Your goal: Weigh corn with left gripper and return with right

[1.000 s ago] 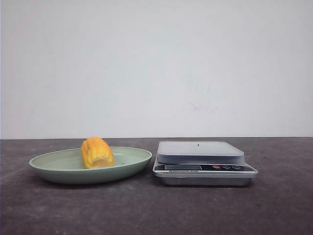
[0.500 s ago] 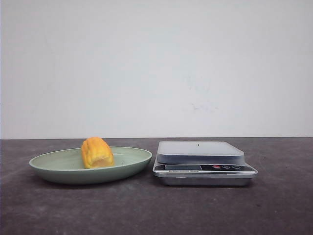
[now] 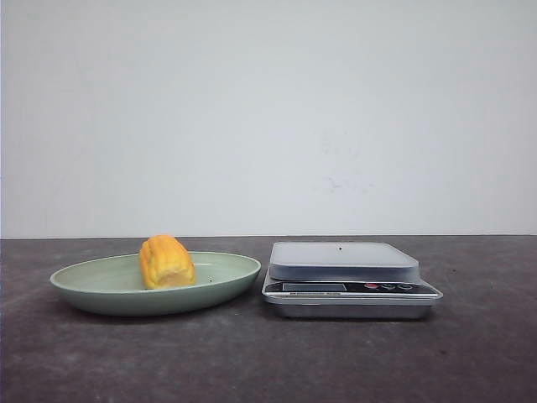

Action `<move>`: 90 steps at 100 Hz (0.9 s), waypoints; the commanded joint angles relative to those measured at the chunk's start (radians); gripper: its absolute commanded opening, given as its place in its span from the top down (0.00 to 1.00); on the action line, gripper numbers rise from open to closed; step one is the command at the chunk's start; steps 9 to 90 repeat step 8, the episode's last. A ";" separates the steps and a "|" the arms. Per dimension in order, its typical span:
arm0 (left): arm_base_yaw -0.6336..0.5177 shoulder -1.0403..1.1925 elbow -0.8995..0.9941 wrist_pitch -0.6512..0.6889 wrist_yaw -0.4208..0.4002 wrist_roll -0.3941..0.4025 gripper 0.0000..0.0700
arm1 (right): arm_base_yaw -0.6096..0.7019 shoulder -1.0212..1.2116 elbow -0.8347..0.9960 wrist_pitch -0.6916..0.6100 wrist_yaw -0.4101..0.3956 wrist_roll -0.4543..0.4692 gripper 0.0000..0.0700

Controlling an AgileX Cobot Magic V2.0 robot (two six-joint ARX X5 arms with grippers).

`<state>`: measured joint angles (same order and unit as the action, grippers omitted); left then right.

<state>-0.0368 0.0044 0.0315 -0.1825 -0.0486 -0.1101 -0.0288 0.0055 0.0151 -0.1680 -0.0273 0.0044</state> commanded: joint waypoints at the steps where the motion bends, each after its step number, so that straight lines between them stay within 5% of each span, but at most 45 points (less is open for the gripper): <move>1: 0.000 -0.001 -0.018 -0.005 0.001 0.016 0.99 | 0.000 -0.002 -0.002 0.012 0.001 0.011 0.99; 90: 0.000 -0.001 -0.018 -0.005 0.001 0.016 0.99 | 0.000 -0.002 -0.002 0.012 0.001 0.011 0.99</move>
